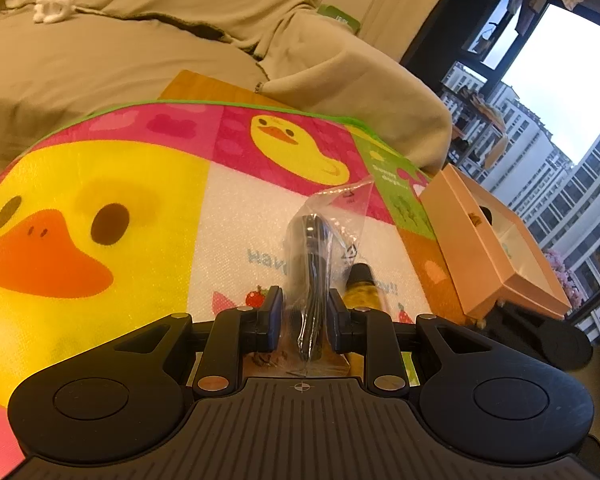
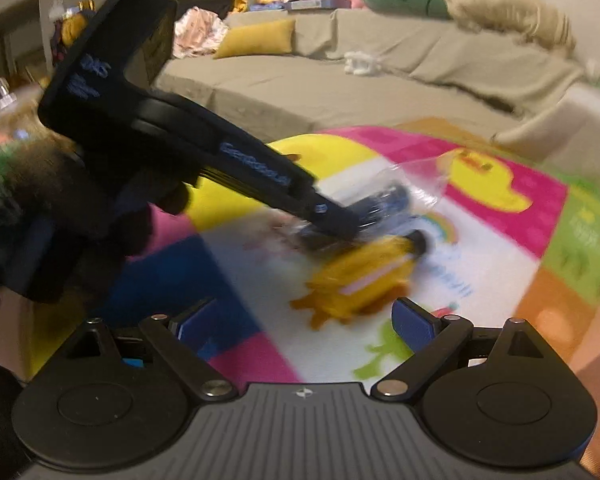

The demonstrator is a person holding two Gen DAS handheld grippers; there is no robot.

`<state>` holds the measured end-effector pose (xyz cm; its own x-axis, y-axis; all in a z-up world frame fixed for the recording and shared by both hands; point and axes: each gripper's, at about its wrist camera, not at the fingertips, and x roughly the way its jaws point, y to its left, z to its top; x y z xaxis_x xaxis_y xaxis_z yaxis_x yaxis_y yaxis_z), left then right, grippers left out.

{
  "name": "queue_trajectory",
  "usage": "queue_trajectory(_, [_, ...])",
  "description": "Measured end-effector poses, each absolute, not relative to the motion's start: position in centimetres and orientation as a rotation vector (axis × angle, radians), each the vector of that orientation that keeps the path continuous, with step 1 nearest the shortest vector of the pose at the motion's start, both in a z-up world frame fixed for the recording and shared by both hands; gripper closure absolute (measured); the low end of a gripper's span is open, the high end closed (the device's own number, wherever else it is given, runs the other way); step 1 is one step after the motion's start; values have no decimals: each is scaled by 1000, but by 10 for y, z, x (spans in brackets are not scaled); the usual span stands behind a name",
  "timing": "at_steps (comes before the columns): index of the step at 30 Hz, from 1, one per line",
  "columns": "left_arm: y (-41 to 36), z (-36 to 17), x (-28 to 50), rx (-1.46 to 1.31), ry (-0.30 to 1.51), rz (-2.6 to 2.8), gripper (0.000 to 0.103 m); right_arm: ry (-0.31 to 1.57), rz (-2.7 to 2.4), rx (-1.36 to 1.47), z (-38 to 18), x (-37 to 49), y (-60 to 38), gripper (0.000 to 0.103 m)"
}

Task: Organize rigid objects
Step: 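Grasp the yellow oil bottle with the right tool while the left tool holds the bag, then carry the bag and oil bottle into the pink box, opening both tools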

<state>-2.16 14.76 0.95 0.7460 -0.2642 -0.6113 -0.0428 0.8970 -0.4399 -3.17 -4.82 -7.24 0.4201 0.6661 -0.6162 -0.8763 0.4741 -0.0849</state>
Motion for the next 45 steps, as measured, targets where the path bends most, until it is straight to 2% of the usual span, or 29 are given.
queue_trajectory(7, [152,9,-21,-457,728,-147,77,583,886,-379,-71,-1,-50,9])
queue_trajectory(16, [177,13,-23,-436,762,-143,77,588,983,-408,-71,20,-18,10])
queue_trajectory(17, [177,13,-23,-434,760,-146,77,607,982,-385,-70,25,-16,11])
queue_trajectory(20, [176,13,-25,-420,751,-145,77,600,968,-366,-68,27,-17,23])
queue_trajectory(25, [157,16,-23,-307,735,-135,76,639,927,-344,-64,16,-31,23])
queue_trajectory(26, [152,16,-22,-275,731,-134,75,647,913,-332,-62,11,-39,31])
queue_trajectory(27, [144,16,-20,-238,729,-135,74,647,898,-319,-60,7,-46,53])
queue_trajectory(29, [130,17,-18,-163,726,-135,73,682,885,-286,-55,-1,-65,67])
queue_trajectory(30, [120,17,-17,-106,724,-135,73,683,866,-268,-52,-5,-76,67])
queue_trajectory(33, [95,16,-17,30,722,-145,73,633,819,-279,-49,-22,-101,66])
queue_trajectory(34, [89,16,-17,43,725,-155,73,620,814,-295,-49,-27,-106,63])
queue_trajectory(36, [84,17,-16,23,741,-179,74,621,806,-329,-51,-37,-113,34])
queue_trajectory(37, [83,17,-17,0,750,-186,74,610,800,-333,-51,-41,-116,30])
queue_trajectory(38, [81,17,-18,-17,754,-192,74,593,797,-337,-52,-46,-120,27])
queue_trajectory(45, [63,15,-29,-62,770,-266,75,653,803,-315,-65,-54,-133,27])
